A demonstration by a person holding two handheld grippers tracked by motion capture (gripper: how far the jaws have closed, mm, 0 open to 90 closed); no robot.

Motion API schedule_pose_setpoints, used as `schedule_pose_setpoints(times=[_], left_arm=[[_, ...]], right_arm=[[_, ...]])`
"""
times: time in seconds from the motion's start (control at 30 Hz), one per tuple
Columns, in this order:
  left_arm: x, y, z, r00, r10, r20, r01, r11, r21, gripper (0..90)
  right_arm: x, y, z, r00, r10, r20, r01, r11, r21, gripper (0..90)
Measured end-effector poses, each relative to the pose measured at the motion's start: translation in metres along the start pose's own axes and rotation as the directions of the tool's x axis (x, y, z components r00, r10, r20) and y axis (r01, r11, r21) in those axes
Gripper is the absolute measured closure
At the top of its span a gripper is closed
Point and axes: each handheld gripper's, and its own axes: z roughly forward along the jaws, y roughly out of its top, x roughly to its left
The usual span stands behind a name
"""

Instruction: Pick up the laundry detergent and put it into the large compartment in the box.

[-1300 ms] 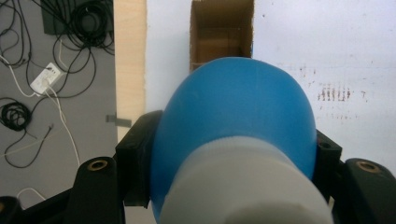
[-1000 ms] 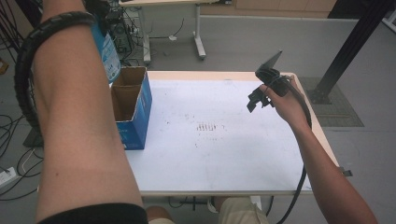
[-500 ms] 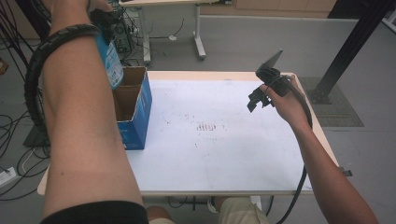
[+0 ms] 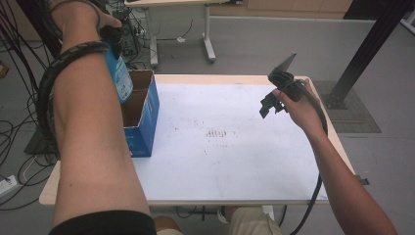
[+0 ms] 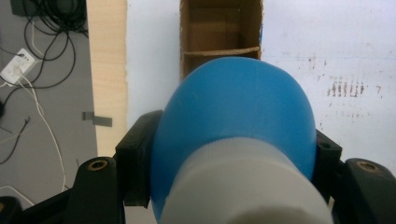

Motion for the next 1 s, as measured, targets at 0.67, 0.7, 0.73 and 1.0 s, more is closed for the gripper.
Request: schedule_pose_setpoints(times=[0.67,0.7,0.73,1.0], left_arm=[[0.009,0.001,0.052,0.9996,-0.003,0.029,0.002,0.9992,0.039,35.9],[0.009,0.001,0.055,0.9996,-0.006,0.029,0.005,0.9992,0.04,35.9],[0.009,0.001,0.06,0.9996,-0.004,0.03,0.002,0.999,0.044,35.9],[0.008,0.001,0.076,0.9994,-0.006,0.035,0.004,0.9987,0.05,35.9]], right_arm=[[0.005,-0.002,0.0,1.0,0.003,0.008,-0.003,1.0,-0.004,7.3],[0.005,-0.002,0.0,1.0,0.003,0.008,-0.003,1.0,-0.004,7.3],[0.006,-0.002,0.0,1.0,0.0,0.009,0.001,1.0,-0.007,7.3],[0.006,-0.002,0.001,1.0,-0.002,0.009,0.002,1.0,-0.006,7.3]])
